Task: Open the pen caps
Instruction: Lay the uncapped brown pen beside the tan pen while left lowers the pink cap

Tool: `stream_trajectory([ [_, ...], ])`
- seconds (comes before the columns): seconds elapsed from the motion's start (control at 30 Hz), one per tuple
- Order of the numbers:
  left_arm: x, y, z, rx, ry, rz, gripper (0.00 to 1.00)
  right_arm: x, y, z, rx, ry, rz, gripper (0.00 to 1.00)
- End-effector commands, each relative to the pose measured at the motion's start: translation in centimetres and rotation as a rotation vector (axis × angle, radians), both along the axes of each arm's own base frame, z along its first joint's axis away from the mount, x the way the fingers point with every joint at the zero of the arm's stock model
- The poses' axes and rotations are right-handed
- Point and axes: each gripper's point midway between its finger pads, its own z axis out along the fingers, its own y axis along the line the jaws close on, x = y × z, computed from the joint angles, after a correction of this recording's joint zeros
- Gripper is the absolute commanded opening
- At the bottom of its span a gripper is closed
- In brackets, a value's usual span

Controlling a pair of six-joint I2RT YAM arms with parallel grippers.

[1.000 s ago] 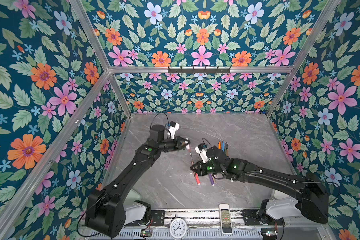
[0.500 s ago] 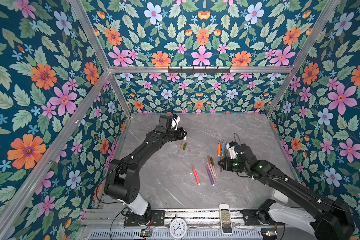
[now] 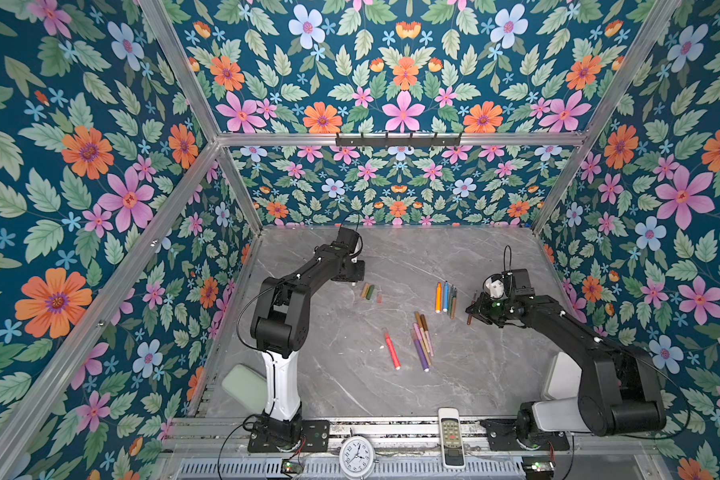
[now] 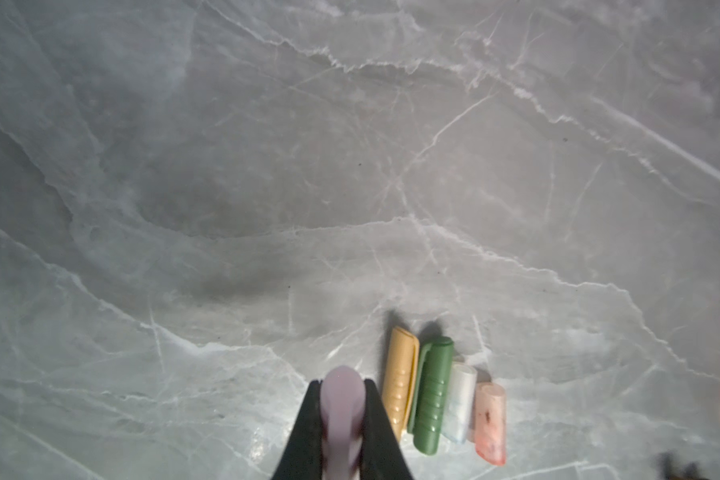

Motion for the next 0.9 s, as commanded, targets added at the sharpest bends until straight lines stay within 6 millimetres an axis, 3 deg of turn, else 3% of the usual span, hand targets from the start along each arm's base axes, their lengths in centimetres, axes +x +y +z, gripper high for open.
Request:
stream_trajectory([
  [0.0, 0.3, 0.3, -0.5, 0.034, -0.001, -0.017, 0.00, 1.7, -0.4, -0.5, -0.040, -0.033, 0.019, 0.00],
  [0.33, 0.0, 0.4, -2.2, -0.022, 0.053, -0.008, 0.00, 3.5, 0.4, -4.8, 0.012, 0.054, 0.064, 0.00],
  [0.67, 0.0, -0.2, -1.6, -0.053, 0.049, -0.023, 0.00, 4.4, 0.4, -6.4, 0.015, 0.101, 0.060, 0.00],
  [0.77, 0.0, -0.2, -1.5, -0.055, 0.048, -0.023, 0.00, 4.3, 0.4, -6.3, 0.012, 0.092, 0.059, 0.26],
  [0.87, -0.1, -0.3, -1.4, -0.062, 0.050, -0.027, 0.00, 4.2, 0.3, -5.9, 0.005, 0.080, 0.063, 0.35],
])
